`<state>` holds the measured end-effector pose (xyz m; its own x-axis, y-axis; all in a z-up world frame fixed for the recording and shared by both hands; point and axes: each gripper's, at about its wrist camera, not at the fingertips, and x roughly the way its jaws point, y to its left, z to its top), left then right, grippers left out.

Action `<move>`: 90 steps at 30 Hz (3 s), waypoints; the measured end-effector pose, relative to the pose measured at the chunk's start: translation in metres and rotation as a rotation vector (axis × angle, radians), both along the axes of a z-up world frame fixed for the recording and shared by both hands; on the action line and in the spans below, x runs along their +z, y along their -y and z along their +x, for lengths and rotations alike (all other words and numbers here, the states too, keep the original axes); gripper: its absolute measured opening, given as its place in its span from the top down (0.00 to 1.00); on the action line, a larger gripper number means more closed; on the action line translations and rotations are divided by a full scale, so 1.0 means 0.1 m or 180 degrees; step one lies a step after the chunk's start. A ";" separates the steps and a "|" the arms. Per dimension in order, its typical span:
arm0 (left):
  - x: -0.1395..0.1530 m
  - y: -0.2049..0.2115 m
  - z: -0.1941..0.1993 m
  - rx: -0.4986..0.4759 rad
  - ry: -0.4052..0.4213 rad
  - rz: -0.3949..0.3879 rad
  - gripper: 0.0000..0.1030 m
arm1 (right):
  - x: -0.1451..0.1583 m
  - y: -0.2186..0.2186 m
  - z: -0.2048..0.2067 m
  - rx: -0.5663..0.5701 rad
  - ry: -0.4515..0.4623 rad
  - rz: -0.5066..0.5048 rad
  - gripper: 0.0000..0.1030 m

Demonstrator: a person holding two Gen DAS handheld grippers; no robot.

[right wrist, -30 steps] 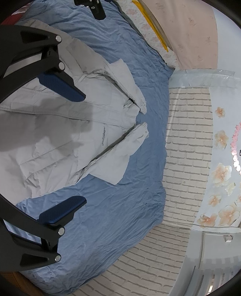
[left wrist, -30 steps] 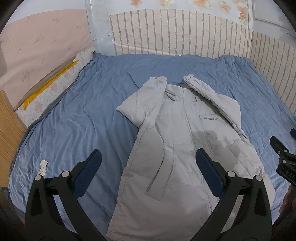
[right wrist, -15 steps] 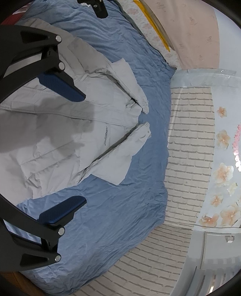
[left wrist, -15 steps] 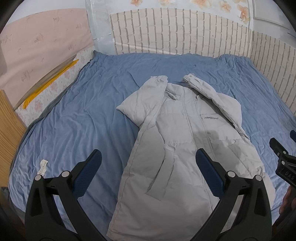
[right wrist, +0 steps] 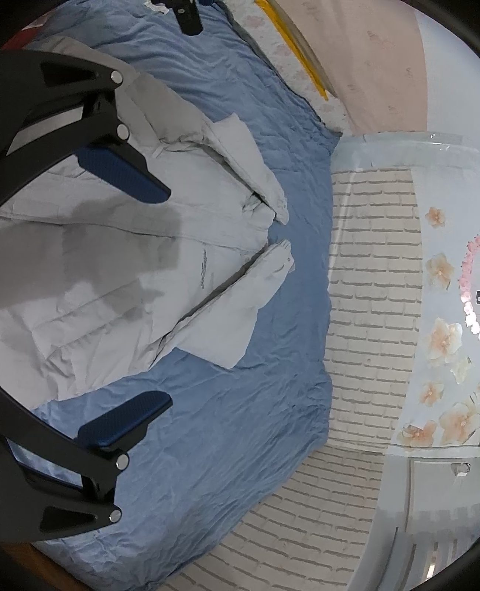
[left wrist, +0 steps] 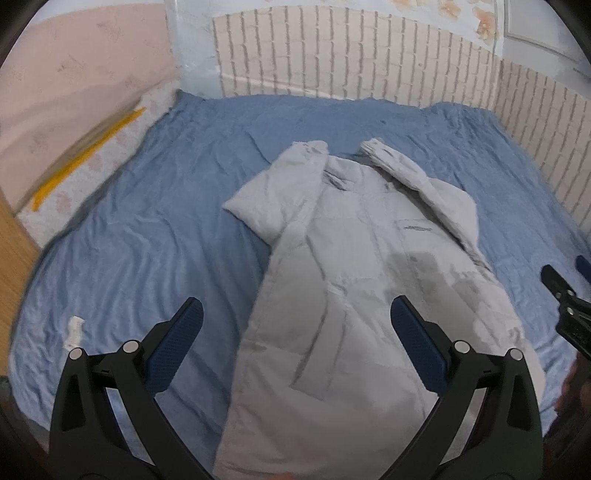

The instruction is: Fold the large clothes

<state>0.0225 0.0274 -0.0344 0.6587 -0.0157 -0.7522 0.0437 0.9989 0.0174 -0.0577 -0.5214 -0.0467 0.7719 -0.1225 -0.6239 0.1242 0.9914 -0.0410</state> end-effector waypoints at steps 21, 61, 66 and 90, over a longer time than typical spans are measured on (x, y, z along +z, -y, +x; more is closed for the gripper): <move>0.14 -0.06 0.65 -0.0232 0.0139 -0.0017 0.03 | -0.10 0.05 0.60 0.0130 -0.0226 -0.0375 0.02; -1.60 -0.78 2.48 0.0306 -0.0767 0.0544 0.60 | -1.19 1.24 2.70 -0.0460 -0.1111 -0.0887 0.91; -1.93 -1.16 2.22 0.0318 -0.0888 0.0296 0.51 | -1.30 1.93 2.54 -0.0789 -0.1341 -0.0811 0.91; -1.41 -0.39 2.68 -0.0148 -0.0581 0.0501 0.03 | -1.41 1.04 2.71 -0.0132 -0.1284 -0.1052 0.30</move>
